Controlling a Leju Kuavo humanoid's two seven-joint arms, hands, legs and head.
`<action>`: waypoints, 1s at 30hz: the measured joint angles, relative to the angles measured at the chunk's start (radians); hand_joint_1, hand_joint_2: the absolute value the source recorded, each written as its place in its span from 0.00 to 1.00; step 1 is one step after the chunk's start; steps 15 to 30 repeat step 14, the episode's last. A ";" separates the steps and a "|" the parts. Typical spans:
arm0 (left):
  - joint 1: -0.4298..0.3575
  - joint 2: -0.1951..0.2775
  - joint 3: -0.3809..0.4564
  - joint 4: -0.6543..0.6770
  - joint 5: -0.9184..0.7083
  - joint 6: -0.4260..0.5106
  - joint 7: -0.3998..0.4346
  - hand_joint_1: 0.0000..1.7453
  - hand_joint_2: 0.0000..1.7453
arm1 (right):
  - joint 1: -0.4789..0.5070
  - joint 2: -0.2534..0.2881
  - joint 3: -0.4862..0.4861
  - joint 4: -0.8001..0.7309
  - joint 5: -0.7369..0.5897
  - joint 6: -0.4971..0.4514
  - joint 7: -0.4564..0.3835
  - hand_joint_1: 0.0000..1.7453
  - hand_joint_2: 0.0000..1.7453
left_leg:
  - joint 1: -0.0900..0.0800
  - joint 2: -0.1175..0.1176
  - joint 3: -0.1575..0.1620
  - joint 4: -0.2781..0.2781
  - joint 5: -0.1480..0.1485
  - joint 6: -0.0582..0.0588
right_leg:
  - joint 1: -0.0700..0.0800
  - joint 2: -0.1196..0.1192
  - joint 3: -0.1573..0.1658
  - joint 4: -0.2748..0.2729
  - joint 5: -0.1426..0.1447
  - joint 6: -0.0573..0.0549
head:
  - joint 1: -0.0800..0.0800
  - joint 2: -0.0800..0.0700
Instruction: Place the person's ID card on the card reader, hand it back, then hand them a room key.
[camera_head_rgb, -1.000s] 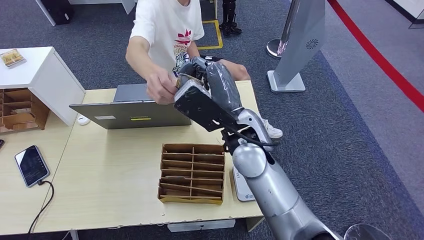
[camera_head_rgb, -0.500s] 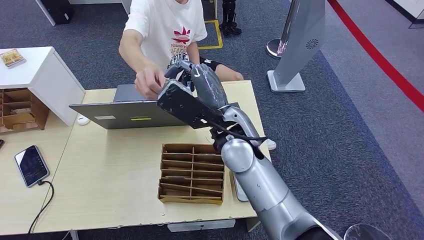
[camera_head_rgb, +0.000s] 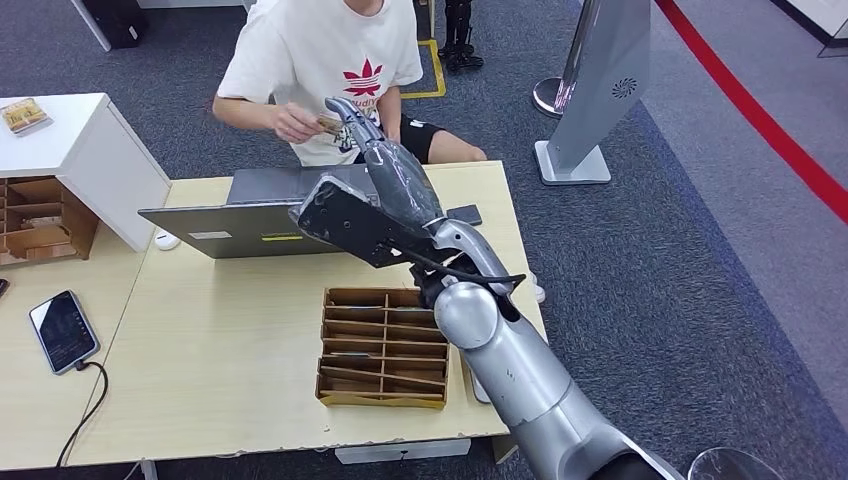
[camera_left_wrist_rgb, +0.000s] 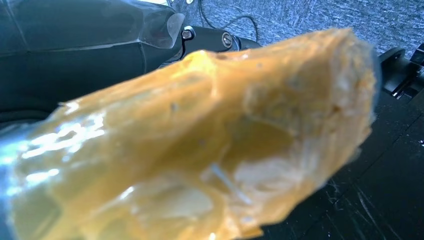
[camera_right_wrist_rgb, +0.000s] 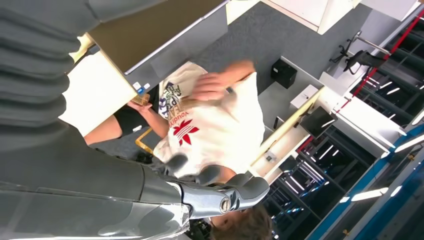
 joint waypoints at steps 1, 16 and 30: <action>0.000 0.000 0.000 0.000 0.000 0.000 0.000 0.00 0.00 | 0.000 0.000 0.000 0.000 0.000 0.000 0.000 0.00 0.00 | 0.000 0.000 0.000 0.000 0.000 0.000 | 0.000 0.000 0.000 0.000 0.000 0.000 | 0.000 0.000; 0.001 -0.002 0.011 0.000 -0.025 0.003 -0.002 0.00 0.00 | 0.001 0.000 0.005 0.000 -0.033 0.017 -0.025 0.00 0.00 | 0.000 0.000 0.000 0.000 0.000 0.000 | 0.000 0.000 0.000 0.000 0.000 0.000 | 0.000 0.000; 0.001 -0.002 0.011 0.000 -0.025 0.003 -0.002 0.00 0.00 | 0.001 0.000 0.005 0.000 -0.033 0.017 -0.025 0.00 0.00 | 0.000 0.000 0.000 0.000 0.000 0.000 | 0.000 0.000 0.000 0.000 0.000 0.000 | 0.000 0.000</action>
